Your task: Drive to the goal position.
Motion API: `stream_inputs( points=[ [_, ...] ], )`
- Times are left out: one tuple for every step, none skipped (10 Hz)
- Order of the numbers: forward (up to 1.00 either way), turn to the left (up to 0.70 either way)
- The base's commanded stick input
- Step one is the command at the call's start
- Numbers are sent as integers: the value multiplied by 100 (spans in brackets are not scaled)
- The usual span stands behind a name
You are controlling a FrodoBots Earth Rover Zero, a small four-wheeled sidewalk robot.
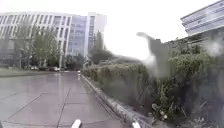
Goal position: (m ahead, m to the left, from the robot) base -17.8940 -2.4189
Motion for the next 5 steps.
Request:
stream_inputs(
  points=[
    [6,0],
    [6,0],
    [6,0],
    [6,0],
    [6,0]
  ],
)
